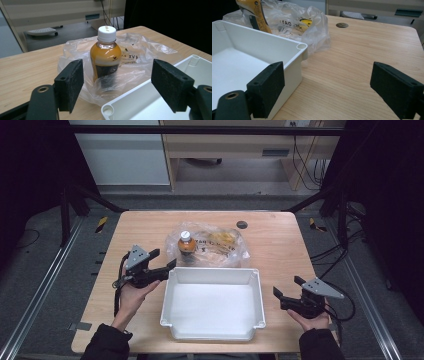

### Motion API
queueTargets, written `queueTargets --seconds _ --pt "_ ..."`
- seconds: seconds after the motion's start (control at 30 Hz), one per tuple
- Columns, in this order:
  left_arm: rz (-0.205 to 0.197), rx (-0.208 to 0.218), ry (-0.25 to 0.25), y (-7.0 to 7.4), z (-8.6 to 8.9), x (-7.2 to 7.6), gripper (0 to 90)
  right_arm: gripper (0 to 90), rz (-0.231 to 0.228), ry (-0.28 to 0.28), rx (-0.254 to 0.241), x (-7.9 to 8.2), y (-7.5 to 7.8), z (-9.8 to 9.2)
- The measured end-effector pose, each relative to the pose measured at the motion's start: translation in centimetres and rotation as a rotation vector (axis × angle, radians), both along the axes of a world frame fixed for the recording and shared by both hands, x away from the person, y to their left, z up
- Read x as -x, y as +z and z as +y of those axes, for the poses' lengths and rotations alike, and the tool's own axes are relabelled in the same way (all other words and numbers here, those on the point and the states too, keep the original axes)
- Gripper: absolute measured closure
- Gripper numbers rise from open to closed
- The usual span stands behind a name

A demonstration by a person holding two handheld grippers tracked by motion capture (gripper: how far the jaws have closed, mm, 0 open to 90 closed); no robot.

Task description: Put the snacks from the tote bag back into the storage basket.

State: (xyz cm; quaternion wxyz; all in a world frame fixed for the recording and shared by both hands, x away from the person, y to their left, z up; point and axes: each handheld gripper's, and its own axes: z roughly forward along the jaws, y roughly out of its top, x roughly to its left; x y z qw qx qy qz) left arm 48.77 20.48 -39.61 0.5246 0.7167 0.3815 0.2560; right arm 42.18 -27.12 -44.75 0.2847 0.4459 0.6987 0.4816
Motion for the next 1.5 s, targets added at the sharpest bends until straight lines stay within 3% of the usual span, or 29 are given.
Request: queueTargets --seconds 0.63,1.5 --pt "-0.026 -0.01 0.004 0.9 -1.5 -1.4 29.0 13.0 -0.001 0.002 0.005 0.0 0.0 0.0" --pt "-0.023 -0.002 0.032 0.6 -2.7 -3.7 29.7 13.0 -0.004 0.004 0.01 -0.1 -0.1 0.1"
